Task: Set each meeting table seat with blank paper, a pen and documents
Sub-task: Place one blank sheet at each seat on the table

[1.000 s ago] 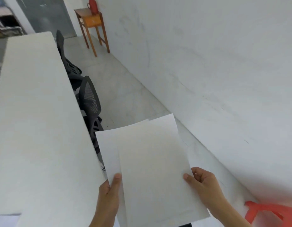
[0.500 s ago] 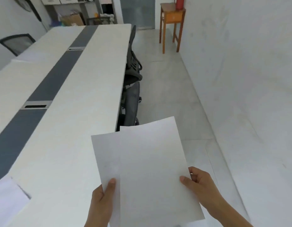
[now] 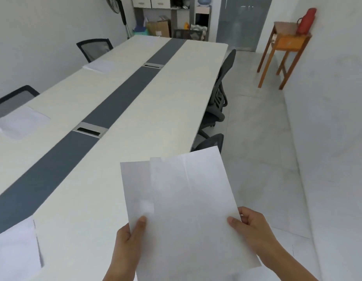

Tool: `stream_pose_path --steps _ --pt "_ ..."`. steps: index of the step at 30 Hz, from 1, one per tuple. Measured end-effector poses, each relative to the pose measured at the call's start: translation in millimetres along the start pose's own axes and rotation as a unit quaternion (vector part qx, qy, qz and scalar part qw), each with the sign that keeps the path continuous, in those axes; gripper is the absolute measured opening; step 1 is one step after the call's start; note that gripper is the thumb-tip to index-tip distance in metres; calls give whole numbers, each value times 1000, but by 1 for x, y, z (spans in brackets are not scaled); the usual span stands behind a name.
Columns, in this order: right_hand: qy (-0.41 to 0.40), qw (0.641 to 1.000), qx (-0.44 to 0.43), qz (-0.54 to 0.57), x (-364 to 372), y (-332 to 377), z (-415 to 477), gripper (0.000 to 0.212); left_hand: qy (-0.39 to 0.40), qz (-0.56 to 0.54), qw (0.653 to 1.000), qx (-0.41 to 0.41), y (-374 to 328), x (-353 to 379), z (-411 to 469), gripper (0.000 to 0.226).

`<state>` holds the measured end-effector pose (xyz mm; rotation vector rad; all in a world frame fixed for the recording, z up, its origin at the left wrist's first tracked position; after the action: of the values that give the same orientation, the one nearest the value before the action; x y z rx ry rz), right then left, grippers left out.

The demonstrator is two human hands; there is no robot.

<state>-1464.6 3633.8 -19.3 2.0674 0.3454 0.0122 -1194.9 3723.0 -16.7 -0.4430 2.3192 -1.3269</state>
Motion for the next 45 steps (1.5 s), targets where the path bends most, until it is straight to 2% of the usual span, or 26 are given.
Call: stream_pose_path --steps 6,10,14,18,23,27,31,34,36,38,40,42,45 --pt "53 994 -42 -90 -4 63 108 10 -120 -25 992 -30 -9 -8 39 31" --pt "98 984 -75 -129 9 104 202 19 -214 -52 973 -67 -13 -1 56 33" --pt "148 972 -88 -160 42 137 294 15 -288 -89 948 -98 -27 15 68 37" --pt "172 954 -99 -226 85 134 386 30 -350 -109 920 -137 -39 39 72 33" --pt "179 904 -89 -379 131 107 451 12 -420 -147 878 -177 -41 63 50 33" --pt "195 873 -76 -441 145 97 462 23 -455 -143 857 -194 -43 68 34 30" --pt "185 855 -72 -479 141 97 463 5 -448 -143 862 -188 -42 60 37 31" --pt "186 837 -82 -508 130 108 454 27 -424 -150 877 -169 -42 54 50 35" --pt "167 833 -124 -512 120 122 438 42 -399 -154 890 -158 -42 50 63 35" --pt "165 857 -172 -458 107 137 415 38 -362 -153 908 -144 -45 48 78 35" --pt "188 897 -175 -360 90 148 384 28 -315 -148 930 -119 -53 49 94 33" --pt "222 923 -151 -274 69 157 348 21 -258 -147 950 -92 -67 54 110 31" --pt "246 945 -80 -199 37 160 304 20 -166 -138 975 -57 -96 68 129 33"
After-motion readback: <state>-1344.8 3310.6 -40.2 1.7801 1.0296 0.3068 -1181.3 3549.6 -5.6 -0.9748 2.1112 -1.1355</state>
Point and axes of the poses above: each hand's wrist, its own z-axis towards the middle knuckle, its own x-axis out of the palm, y = z × x, the point moved 1 cm from there along z, towards the middle knuckle, and after that the axes turned 3 degrees about z, right-handed, at the moved point
